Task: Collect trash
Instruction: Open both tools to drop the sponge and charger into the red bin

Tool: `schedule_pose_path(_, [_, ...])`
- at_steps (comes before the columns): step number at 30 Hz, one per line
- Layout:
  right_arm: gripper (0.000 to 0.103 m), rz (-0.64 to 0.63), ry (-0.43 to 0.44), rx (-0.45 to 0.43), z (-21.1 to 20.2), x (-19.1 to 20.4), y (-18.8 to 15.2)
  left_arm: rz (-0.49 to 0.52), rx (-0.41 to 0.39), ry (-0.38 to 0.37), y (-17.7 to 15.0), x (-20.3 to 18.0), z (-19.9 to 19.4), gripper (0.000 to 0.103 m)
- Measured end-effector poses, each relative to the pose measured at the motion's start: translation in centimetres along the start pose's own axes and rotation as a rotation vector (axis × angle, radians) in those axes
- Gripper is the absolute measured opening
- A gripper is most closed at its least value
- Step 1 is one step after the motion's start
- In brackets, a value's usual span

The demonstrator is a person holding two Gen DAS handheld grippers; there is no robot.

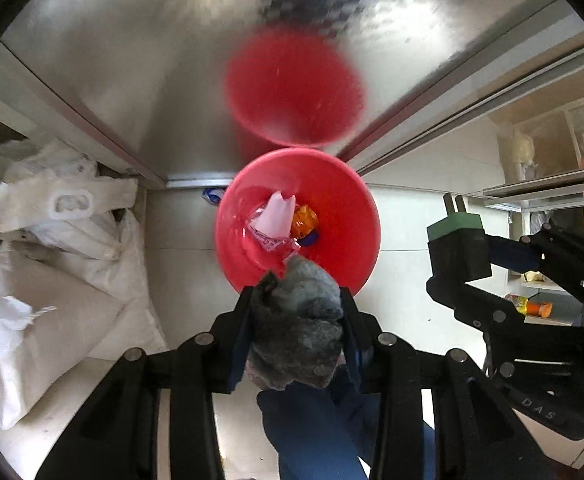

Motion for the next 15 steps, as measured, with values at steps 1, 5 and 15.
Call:
schedule_pose_path(1, [0.037, -0.001, 0.000, 0.004, 0.7, -0.1, -0.1, 0.003, 0.007, -0.002, 0.0, 0.1, 0.5, 0.036])
schedule_pose_path(5, [0.037, 0.007, 0.013, 0.007, 1.5, 0.3, 0.5, 0.030, -0.007, 0.009, 0.5, 0.2, 1.6, 0.041])
schedule_pose_path(15, [0.037, 0.032, 0.028, 0.036, 2.6, -1.8, 0.6, -0.046, 0.027, 0.011, 1.9, 2.4, 2.8, 0.079])
Point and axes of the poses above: each gripper's, at about its wrist camera, not at the fingertips, and z roughly the way its jaws point, x to its left, y to its top, the point moved 3 cm from there along z, roughly the way its jaws point, and after that the axes turned 11 degrees about -y, right-handed, at the moved point
